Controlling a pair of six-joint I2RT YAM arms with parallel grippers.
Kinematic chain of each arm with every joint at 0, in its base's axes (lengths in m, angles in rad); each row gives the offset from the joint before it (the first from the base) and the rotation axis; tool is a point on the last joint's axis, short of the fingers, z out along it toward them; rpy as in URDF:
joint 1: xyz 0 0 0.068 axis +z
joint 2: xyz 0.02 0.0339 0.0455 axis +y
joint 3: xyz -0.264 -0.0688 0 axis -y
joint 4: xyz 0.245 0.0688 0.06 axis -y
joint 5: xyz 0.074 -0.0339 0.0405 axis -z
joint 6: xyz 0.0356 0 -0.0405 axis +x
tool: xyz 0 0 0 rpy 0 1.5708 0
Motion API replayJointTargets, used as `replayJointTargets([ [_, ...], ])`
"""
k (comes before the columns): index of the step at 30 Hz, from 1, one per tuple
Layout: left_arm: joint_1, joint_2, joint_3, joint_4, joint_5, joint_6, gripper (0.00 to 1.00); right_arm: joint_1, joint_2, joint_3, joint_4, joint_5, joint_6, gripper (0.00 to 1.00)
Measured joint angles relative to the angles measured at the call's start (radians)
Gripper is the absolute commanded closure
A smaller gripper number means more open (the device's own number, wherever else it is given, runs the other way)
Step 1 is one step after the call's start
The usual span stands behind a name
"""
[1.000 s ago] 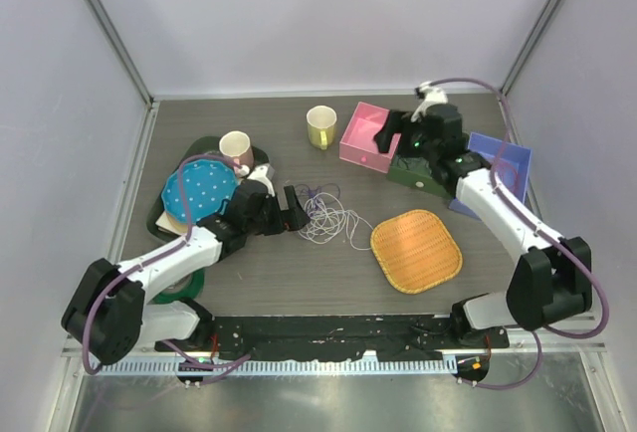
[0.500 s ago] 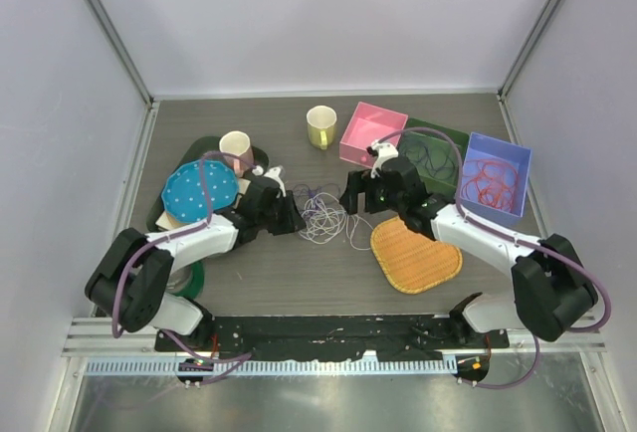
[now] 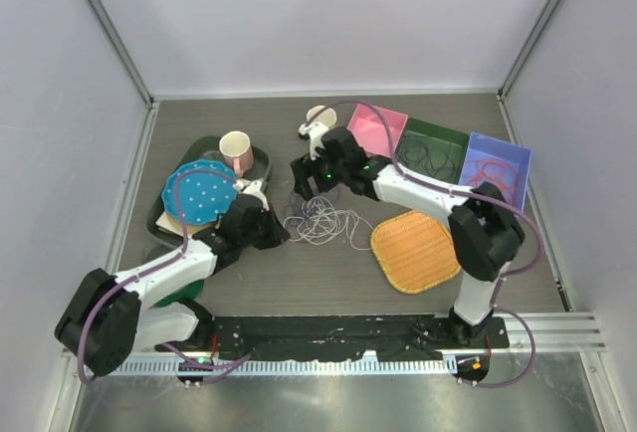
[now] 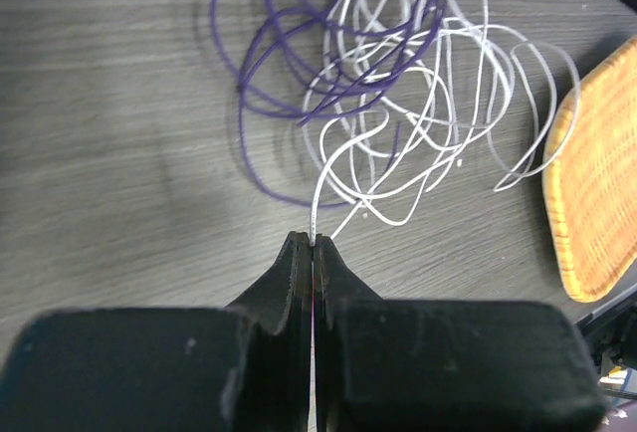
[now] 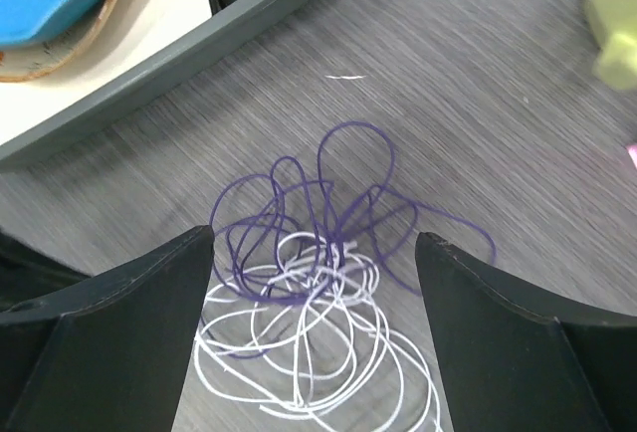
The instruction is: Untangle the cables
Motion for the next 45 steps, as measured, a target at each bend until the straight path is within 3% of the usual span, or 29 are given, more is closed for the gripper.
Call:
replayJointTargets([
  [5, 0.000, -0.079, -0.065, -0.045, -0.048, -0.029, 1.00, 0.055, 0.174, 0.171, -0.106, 0.053, -0.085, 0.22],
  [8, 0.000, -0.122, -0.087, -0.074, -0.069, -0.043, 1.00, 0.075, 0.278, 0.258, -0.148, 0.110, -0.113, 0.33],
  [11, 0.000, -0.159, -0.100, -0.088, -0.084, -0.054, 1.00, 0.079, 0.350, 0.300, -0.182, 0.144, -0.126, 0.65],
  [12, 0.000, -0.166, -0.102, -0.091, -0.088, -0.055, 1.00, 0.079, 0.363, 0.304, -0.192, 0.151, -0.123, 0.89],
  [14, 0.000, -0.179, -0.105, -0.101, -0.103, -0.060, 1.00, 0.079, 0.370, 0.304, -0.212, 0.167, -0.113, 0.99],
  [19, 0.000, -0.187, -0.105, -0.145, -0.155, -0.082, 1.00, 0.079, 0.320, 0.278, -0.177, 0.260, -0.055, 0.99],
  [27, 0.000, -0.272, -0.095, -0.356, -0.373, -0.179, 1.00, 0.048, -0.037, 0.162, -0.156, 0.506, -0.009, 0.99],
  [34, -0.004, -0.368, -0.046, -0.571, -0.534, -0.299, 1.00, -0.090, -0.361, 0.151, -0.122, 0.518, 0.014, 0.99],
  [37, -0.008, -0.426, -0.035, -0.639, -0.558, -0.344, 1.00, -0.095, -0.486, 0.101, -0.111, 0.497, 0.012, 0.99],
  [40, -0.008, -0.475, -0.032, -0.696, -0.579, -0.362, 0.77, -0.084, -0.595, 0.023, -0.089, 0.424, 0.016, 0.99],
  [41, -0.007, -0.486, -0.032, -0.702, -0.583, -0.357, 0.55, -0.083, -0.621, 0.000, -0.087, 0.385, 0.020, 0.99],
  [42, -0.006, -0.499, -0.032, -0.700, -0.583, -0.341, 0.42, -0.082, -0.632, -0.011, -0.088, 0.352, 0.024, 0.99],
  [44, -0.003, -0.521, -0.030, -0.683, -0.563, -0.298, 0.21, -0.083, -0.632, -0.014, -0.090, 0.246, 0.034, 0.98],
  [45, -0.003, -0.536, -0.030, -0.661, -0.538, -0.277, 0.17, -0.083, -0.626, -0.014, -0.092, 0.196, 0.037, 0.98],
])
